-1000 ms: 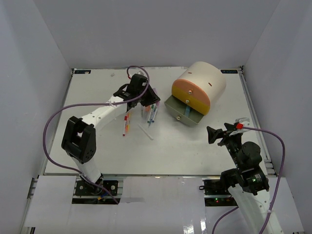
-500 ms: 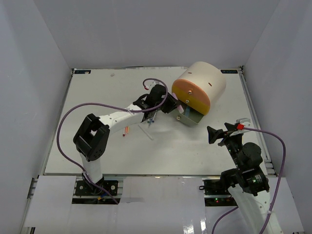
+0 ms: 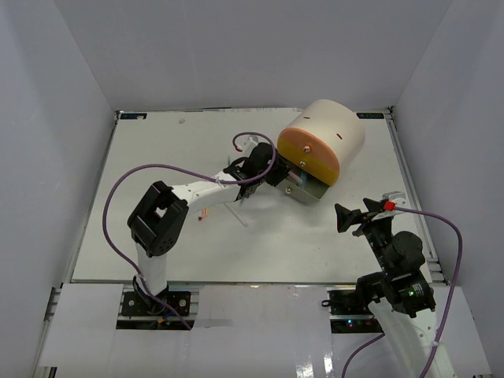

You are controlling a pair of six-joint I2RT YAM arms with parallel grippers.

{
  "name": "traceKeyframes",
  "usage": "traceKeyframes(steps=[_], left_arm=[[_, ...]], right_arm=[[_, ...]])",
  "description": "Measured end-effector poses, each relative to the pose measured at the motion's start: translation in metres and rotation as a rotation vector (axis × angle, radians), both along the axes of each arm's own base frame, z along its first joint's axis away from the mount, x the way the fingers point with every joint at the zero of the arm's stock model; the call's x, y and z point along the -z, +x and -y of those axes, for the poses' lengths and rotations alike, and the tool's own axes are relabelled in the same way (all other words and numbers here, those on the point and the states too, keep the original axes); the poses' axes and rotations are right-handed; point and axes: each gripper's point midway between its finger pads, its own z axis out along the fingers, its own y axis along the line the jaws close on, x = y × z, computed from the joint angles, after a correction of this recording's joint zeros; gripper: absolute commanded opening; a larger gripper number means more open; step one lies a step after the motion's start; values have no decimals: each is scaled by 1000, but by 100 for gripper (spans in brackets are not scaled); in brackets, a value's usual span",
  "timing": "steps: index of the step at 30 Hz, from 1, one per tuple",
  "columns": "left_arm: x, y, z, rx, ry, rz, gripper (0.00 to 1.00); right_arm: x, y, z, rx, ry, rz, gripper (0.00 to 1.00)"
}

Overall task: Sort the stationery into containers
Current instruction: Place the pen in the drawer, then pick up the pen from the center of the board.

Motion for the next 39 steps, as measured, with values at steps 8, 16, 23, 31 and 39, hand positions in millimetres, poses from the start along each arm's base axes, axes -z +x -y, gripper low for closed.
traceKeyframes(steps=[8, 16, 23, 31, 39], left_arm=[[4, 1, 1, -12, 0, -5, 58], [9, -3, -10, 23, 115, 33, 60], [-19, -10, -66, 89, 374, 142, 68], [-34, 21, -154, 137, 658, 199, 71], [61, 31, -183, 356, 897, 15, 65]], right_arm=[[0, 0, 0, 0, 0, 1, 91], [0, 0, 0, 0, 1, 2, 91], [0, 0, 0, 0, 1, 2, 91], [0, 0, 0, -1, 1, 2, 91], [0, 0, 0, -2, 0, 0, 91]])
